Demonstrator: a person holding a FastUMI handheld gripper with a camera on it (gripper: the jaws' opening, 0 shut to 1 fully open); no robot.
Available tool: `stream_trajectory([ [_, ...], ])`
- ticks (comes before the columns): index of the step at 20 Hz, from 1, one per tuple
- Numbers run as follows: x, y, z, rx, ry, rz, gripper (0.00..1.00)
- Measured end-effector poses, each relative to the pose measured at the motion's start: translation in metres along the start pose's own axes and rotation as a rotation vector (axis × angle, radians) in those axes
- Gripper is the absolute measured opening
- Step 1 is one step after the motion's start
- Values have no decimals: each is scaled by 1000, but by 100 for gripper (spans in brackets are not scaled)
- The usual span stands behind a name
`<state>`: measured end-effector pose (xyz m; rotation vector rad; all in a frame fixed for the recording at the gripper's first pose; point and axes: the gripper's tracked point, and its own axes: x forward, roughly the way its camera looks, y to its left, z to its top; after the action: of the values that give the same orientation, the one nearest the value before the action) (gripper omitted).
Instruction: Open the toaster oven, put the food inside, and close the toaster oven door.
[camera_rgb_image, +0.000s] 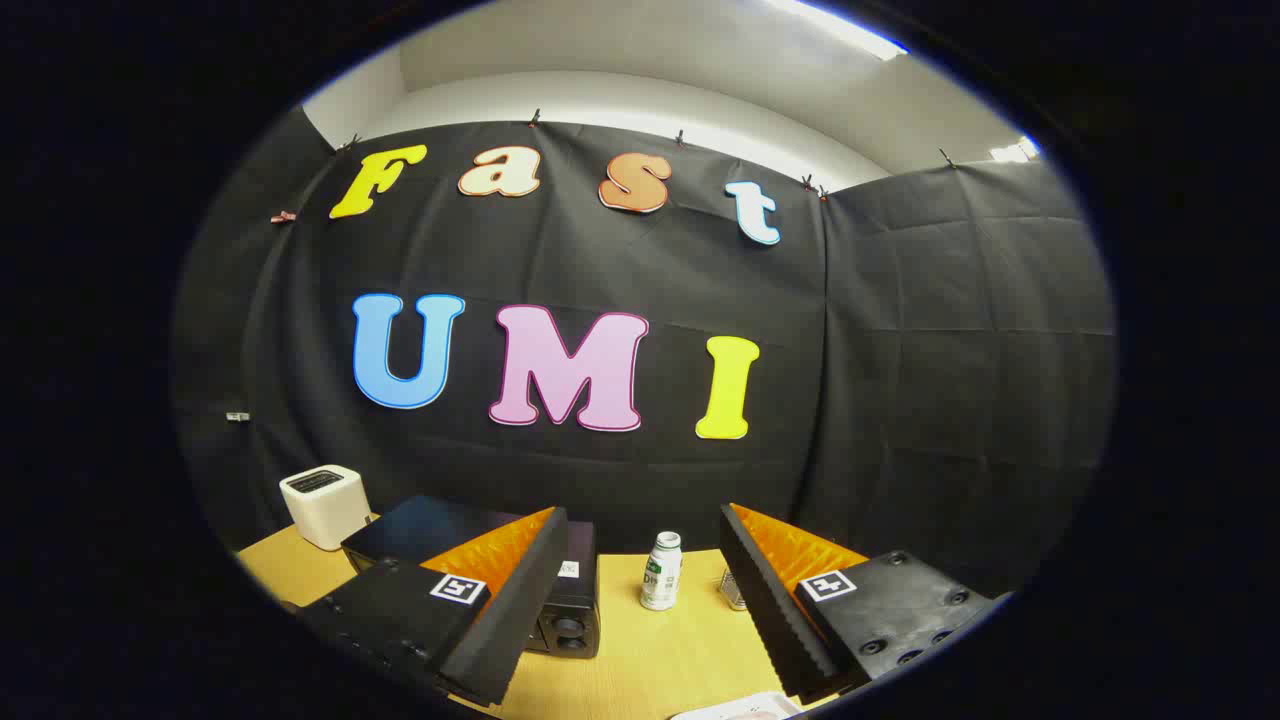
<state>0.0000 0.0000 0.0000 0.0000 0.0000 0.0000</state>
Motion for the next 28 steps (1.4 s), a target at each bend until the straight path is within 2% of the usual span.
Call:
stream_trajectory([
  [8, 2, -7, 0, 38, 7, -17, 98],
  [22, -1, -19, 1, 22, 3, -43, 98],
  [28, 0, 13, -9, 85, 55, 10, 98],
])
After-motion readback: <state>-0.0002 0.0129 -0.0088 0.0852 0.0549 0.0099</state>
